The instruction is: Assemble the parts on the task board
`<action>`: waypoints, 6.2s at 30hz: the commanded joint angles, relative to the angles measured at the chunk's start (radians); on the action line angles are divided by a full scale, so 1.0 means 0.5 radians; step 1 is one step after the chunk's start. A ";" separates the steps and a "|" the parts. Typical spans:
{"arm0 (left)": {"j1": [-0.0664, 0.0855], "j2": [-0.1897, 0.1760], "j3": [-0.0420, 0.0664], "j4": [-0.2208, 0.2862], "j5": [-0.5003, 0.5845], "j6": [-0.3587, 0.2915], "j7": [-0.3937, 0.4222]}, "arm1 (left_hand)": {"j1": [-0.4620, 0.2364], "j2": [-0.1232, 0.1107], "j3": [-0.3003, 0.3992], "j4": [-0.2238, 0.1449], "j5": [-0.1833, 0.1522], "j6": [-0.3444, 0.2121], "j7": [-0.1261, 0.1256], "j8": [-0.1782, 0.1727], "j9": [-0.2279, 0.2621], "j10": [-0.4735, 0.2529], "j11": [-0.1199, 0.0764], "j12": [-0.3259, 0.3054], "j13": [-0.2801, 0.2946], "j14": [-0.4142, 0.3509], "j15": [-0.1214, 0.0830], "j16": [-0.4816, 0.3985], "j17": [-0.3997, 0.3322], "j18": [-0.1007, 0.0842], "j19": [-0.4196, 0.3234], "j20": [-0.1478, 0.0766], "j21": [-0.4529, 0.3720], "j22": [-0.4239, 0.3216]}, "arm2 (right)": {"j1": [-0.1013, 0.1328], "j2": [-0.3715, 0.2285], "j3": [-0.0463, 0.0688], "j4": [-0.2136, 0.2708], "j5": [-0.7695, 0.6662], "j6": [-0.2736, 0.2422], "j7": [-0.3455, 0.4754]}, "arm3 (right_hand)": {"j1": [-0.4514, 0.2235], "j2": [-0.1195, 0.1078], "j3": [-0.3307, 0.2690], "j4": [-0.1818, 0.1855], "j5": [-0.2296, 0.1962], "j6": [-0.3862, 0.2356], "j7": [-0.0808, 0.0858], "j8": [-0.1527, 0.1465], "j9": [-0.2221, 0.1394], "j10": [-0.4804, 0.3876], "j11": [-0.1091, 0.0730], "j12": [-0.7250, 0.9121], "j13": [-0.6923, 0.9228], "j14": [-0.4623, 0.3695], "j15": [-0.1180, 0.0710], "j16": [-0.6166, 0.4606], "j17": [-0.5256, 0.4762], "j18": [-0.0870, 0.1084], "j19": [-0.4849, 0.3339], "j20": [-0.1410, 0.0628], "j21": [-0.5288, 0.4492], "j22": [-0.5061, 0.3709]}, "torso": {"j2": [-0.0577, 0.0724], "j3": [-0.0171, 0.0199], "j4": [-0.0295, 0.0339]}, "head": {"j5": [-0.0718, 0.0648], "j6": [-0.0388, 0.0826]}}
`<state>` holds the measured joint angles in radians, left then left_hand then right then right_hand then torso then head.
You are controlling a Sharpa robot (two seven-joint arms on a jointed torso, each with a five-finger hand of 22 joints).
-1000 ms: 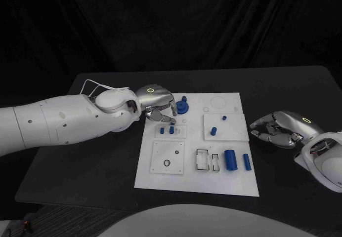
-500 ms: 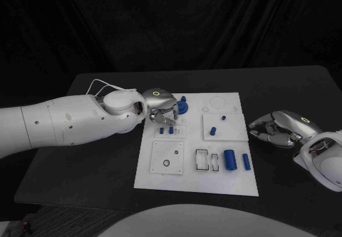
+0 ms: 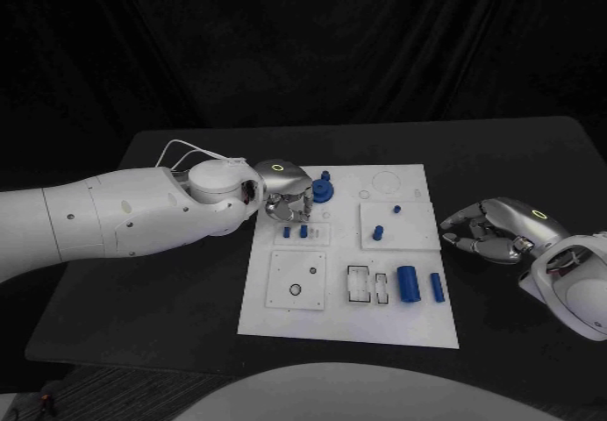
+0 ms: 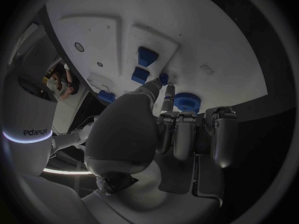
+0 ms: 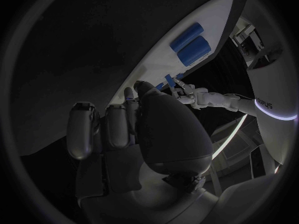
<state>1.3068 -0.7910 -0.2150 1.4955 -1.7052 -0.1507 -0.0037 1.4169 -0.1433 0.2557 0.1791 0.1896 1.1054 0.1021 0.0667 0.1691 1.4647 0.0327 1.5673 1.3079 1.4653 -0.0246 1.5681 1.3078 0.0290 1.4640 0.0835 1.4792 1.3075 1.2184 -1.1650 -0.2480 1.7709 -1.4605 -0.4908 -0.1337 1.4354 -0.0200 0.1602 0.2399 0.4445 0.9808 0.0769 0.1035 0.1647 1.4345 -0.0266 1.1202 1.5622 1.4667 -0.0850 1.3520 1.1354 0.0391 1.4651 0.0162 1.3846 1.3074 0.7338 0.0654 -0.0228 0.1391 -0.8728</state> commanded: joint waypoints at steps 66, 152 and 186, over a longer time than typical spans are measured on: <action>0.002 0.128 0.000 -0.033 -0.011 -0.074 0.124 | 0.004 0.093 0.056 -0.210 -0.090 -0.114 -0.055 -0.011 0.035 -0.049 -0.042 -0.191 0.355 0.211 -0.029 0.005 0.526 0.015 -0.004 -0.015 -0.084 0.431 | -0.014 0.007 0.001 -0.005 -0.003 0.036 -0.020 | 0.015 0.005 0.017 -0.004 0.007 0.031 0.000 0.003 0.005 -0.003 -0.007 -0.020 -0.899 0.070 -0.016 -0.004 -0.017 0.010 0.057 0.005 -0.018 0.410 | 0.000 -0.0019 0.002 | 0.001 0.000; 0.000 0.198 0.000 -0.111 -0.012 -0.018 0.194 | 0.035 0.051 0.137 -0.301 -0.029 -0.092 -0.051 0.098 0.091 -0.017 -0.034 -0.175 0.370 0.211 -0.041 0.005 0.526 0.010 0.009 -0.034 -0.072 0.437 | -0.017 0.012 0.001 -0.012 -0.003 0.062 -0.037 | 0.019 0.002 0.024 -0.010 0.006 0.038 0.002 0.005 0.008 -0.005 -0.005 -0.025 -0.902 0.067 -0.014 -0.010 -0.027 0.012 0.054 0.007 -0.026 0.408 | 0.001 -0.0015 0.000 | -0.007 0.000; -0.010 0.206 -0.001 -0.175 -0.012 0.009 0.099 | 0.037 0.053 -0.010 -0.269 -0.241 -0.126 -0.060 0.209 0.219 -0.006 -0.038 -0.167 0.375 0.211 -0.040 0.005 0.526 0.011 0.008 -0.030 -0.076 0.435 | -0.022 0.019 0.001 -0.018 -0.003 0.075 -0.034 | 0.024 -0.003 0.026 -0.017 0.004 0.047 0.001 0.009 0.010 -0.006 -0.005 -0.028 -0.904 0.067 -0.014 -0.012 -0.030 0.012 0.053 0.007 -0.028 0.407 | 0.000 -0.0009 0.002 | -0.003 0.000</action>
<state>1.3075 -0.6894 -0.2120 1.4098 -1.7078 -0.1616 0.0517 1.4345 -0.1224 0.2554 0.0442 0.0662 1.0343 0.0713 0.1634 0.2736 1.4627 0.0126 1.4785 1.3074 1.4651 -0.0463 1.5681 1.3076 0.0295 1.4693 0.0712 1.4425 1.3073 1.2101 -1.1553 -0.2479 1.7608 -1.4601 -0.4597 -0.1367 1.4366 -0.0189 0.1669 0.2331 0.4445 0.9949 0.0767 0.1035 0.1683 1.4312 -0.0233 1.1124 1.5599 1.4666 -0.0852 1.3520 1.1215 0.0391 1.4651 0.0162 1.3754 1.3073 0.7339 0.0647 -0.0222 0.1371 -0.8728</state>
